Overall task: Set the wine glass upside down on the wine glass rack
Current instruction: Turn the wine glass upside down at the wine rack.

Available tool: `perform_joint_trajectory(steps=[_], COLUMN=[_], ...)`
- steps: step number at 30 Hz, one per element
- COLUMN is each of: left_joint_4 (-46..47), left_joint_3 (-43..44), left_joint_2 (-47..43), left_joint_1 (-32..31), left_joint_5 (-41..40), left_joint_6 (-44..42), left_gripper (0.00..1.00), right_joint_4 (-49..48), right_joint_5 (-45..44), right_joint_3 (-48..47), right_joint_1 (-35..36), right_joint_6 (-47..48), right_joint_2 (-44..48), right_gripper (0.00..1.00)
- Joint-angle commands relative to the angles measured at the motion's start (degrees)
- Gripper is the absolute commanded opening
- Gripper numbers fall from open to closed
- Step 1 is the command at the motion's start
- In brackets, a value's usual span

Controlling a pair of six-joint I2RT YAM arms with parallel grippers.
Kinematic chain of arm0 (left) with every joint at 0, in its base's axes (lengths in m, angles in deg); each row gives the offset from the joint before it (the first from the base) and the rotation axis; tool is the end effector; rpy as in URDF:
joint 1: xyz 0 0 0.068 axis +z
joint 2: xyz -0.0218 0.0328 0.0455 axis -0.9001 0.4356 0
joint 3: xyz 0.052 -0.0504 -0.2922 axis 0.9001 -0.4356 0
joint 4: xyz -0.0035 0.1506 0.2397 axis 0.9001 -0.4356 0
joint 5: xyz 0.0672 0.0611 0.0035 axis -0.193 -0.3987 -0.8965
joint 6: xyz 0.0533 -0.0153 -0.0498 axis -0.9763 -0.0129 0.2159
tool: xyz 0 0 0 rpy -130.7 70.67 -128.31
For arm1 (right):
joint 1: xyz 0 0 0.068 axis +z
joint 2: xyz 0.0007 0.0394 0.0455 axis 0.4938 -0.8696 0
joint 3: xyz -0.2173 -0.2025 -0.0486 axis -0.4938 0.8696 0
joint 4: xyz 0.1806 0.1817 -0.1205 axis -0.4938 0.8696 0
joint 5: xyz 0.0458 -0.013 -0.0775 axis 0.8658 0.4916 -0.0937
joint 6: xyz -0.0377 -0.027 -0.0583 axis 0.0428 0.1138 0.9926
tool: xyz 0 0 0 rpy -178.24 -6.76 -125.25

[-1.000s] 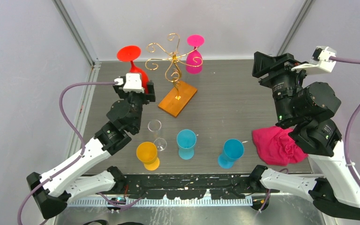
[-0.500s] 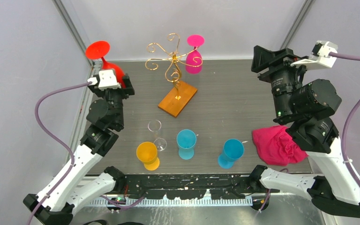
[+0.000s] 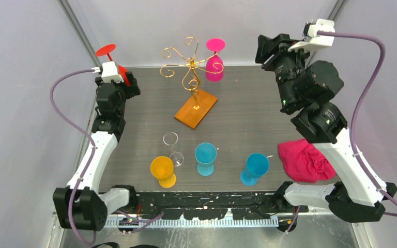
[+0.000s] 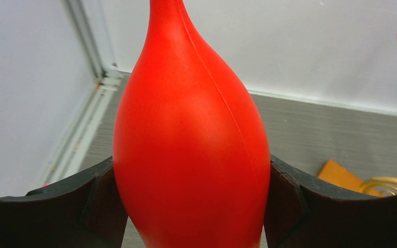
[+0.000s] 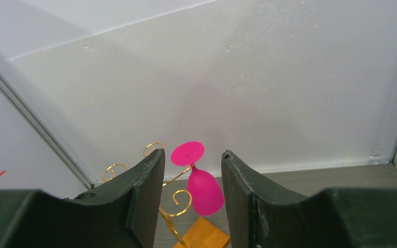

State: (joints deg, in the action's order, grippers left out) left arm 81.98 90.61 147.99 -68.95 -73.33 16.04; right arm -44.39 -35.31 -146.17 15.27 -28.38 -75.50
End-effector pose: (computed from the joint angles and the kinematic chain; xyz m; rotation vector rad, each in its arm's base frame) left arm 0.2937 -0.0109 0.3856 -0.2081 1.5860 0.0068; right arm 0.1778 0.1205 0.6152 0.1469 1.3064 0.2916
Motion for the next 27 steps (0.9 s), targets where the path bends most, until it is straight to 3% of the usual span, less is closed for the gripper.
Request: perform_joint_trajectory(steps=[1, 10, 20, 27], left_joint_4=[6.97, 16.07, 36.17, 35.43], left_joint_3=[4.49, 5.55, 2.45, 7.81], left_joint_2=[3.79, 12.75, 22.08, 25.95], left_joint_1=[2.8, 11.02, 12.04, 11.52], left_joint_5=[14.02, 25.09, 31.68, 39.08], left_joint_6=[3.42, 3.53, 3.23, 5.6], left_gripper=[0.7, 0.71, 0.63, 0.59], right_joint_4=[2.77, 5.09, -1.47, -2.45], right_joint_5=[10.72, 23.93, 38.3, 47.77], right_joint_3=[-7.09, -12.94, -9.98, -12.39], right_joint_1=[-5.06, -16.15, -28.01, -33.23], right_joint_6=[0.07, -3.86, -10.19, -16.59], right_joint_2=[-3.95, -13.6, -19.38, -24.31], right_gripper=[0.5, 0.5, 0.51, 0.52])
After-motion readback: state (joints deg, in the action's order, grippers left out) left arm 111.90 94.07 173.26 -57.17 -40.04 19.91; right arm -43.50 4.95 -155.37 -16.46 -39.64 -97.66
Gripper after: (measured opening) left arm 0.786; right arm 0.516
